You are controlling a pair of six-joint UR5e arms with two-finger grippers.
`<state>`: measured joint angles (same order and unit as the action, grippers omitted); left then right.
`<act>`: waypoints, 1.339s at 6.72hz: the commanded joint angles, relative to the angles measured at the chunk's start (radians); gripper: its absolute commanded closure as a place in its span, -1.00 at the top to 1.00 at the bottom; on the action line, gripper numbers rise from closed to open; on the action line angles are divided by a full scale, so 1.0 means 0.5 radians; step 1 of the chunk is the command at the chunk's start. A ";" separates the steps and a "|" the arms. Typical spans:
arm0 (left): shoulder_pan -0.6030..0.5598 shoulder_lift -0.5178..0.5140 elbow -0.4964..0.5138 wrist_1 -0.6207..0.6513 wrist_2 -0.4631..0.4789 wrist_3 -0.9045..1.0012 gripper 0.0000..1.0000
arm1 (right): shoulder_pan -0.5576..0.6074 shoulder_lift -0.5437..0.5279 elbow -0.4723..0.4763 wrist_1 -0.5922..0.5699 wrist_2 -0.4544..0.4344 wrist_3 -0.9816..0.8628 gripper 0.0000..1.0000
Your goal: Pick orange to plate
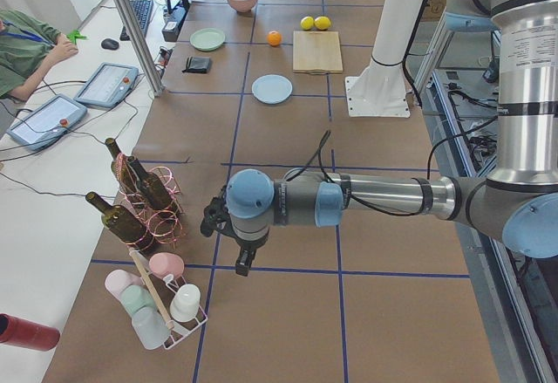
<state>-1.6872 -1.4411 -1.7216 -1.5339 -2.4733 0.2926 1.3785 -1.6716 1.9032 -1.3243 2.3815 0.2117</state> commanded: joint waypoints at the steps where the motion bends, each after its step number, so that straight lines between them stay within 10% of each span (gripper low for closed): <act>1: -0.019 0.035 -0.014 0.009 0.223 -0.005 1.00 | -0.356 0.109 0.059 0.004 -0.227 0.403 1.00; 5: -0.019 0.014 -0.027 0.006 0.323 -0.015 1.00 | -1.001 0.495 -0.084 0.007 -0.727 1.112 1.00; 9: -0.019 0.014 -0.036 0.006 0.317 -0.008 1.00 | -1.174 0.554 -0.220 0.007 -0.934 1.166 1.00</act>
<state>-1.6966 -1.4342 -1.7386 -1.5309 -2.3134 0.2881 0.8063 -1.3981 1.8139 -1.3207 1.9352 0.7927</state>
